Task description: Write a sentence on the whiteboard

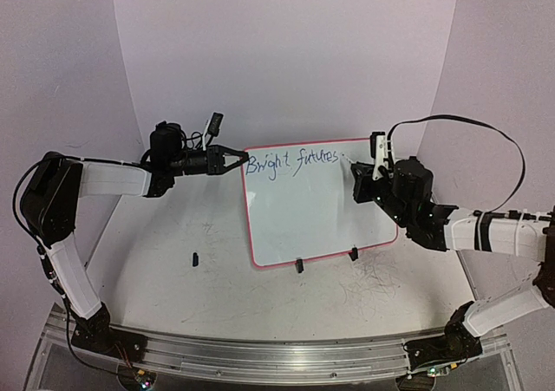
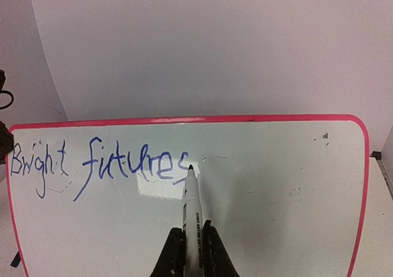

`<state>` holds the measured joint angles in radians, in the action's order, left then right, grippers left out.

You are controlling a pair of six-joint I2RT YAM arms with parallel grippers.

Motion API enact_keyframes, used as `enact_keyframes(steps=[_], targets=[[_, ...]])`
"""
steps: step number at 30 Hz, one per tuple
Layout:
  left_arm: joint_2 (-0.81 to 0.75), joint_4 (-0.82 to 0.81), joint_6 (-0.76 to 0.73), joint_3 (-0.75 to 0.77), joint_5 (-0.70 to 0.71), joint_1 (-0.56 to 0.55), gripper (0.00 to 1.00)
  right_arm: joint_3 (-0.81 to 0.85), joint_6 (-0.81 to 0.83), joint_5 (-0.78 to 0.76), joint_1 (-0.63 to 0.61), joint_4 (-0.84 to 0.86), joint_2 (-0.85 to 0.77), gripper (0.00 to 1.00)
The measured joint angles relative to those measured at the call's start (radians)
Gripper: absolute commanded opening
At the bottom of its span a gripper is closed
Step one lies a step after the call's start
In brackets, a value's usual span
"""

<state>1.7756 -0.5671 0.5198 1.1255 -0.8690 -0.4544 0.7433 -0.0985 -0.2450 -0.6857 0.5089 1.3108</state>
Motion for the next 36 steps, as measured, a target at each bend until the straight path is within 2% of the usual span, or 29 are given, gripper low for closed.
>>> enact_keyframes(steps=[10, 36], targets=[[0.0, 0.001, -0.001, 0.0, 0.001, -0.001, 0.0, 0.0, 0.002, 0.027, 0.0, 0.0, 0.038, 0.0], [0.0, 0.003, -0.012, 0.0, 0.003, -0.009, 0.0, 0.039, 0.016, -0.027, 0.005, 0.037, 0.095, 0.0]])
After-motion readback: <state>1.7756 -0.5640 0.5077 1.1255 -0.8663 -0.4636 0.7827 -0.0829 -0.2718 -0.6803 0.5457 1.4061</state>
